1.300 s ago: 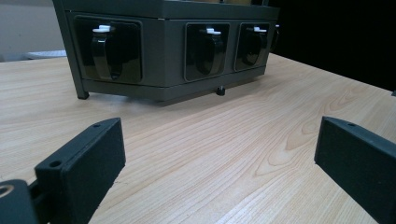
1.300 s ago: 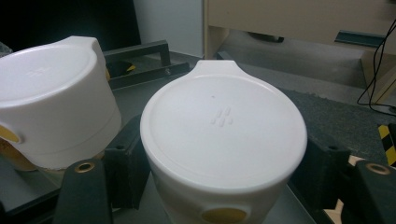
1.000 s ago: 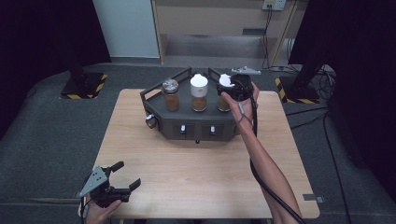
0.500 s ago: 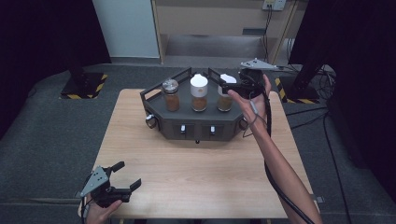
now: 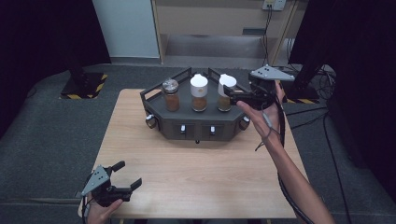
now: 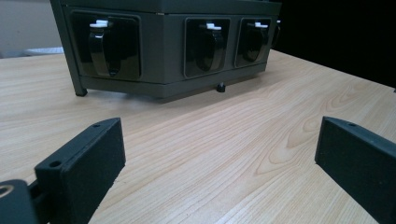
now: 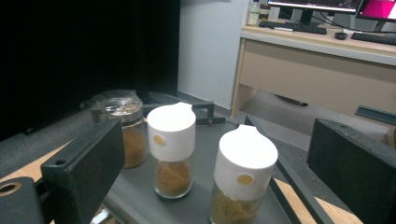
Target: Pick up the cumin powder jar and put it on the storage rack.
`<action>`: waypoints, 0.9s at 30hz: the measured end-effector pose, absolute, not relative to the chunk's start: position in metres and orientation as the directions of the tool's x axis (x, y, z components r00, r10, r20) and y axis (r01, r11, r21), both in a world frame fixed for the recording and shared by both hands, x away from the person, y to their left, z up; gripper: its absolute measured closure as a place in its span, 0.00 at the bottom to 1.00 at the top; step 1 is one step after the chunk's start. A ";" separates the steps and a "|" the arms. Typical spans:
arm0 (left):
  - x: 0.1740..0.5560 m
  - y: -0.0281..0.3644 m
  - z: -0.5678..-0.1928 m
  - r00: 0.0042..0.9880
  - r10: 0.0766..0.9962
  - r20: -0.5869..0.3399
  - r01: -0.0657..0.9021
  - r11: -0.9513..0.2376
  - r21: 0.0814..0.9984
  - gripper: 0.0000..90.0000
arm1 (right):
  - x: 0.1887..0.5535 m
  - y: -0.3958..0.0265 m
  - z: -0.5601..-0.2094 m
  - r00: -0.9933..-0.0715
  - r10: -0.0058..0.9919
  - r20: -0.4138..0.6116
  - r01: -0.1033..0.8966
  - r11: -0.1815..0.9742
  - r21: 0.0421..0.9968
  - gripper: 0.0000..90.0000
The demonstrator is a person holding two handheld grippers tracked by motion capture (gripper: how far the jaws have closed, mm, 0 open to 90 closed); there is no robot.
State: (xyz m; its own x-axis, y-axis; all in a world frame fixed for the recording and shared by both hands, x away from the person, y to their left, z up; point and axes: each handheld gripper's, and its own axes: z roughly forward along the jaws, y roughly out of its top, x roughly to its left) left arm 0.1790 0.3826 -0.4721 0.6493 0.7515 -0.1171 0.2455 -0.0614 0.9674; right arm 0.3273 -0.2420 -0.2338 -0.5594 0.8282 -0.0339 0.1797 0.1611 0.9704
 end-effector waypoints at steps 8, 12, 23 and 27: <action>0.180 0.383 -0.473 0.647 0.753 -0.117 0.249 -0.063 0.967 0.00 | 0.309 -0.260 -0.247 -0.587 0.810 -0.017 0.171 0.144 0.975 0.04; 0.179 0.384 -0.473 0.647 0.753 -0.117 0.248 -0.063 0.967 0.00 | 0.302 -0.264 -0.253 -0.596 0.803 -0.013 0.168 0.141 0.976 0.04; 0.179 0.384 -0.473 0.652 0.750 -0.114 0.245 -0.066 0.967 0.00 | 0.266 -0.288 -0.276 -0.616 0.788 -0.007 0.151 0.126 0.980 0.02; 0.179 0.384 -0.473 0.651 0.751 -0.115 0.244 -0.064 0.968 0.00 | 0.256 -0.298 -0.285 -0.622 0.783 0.004 0.155 0.118 0.981 0.02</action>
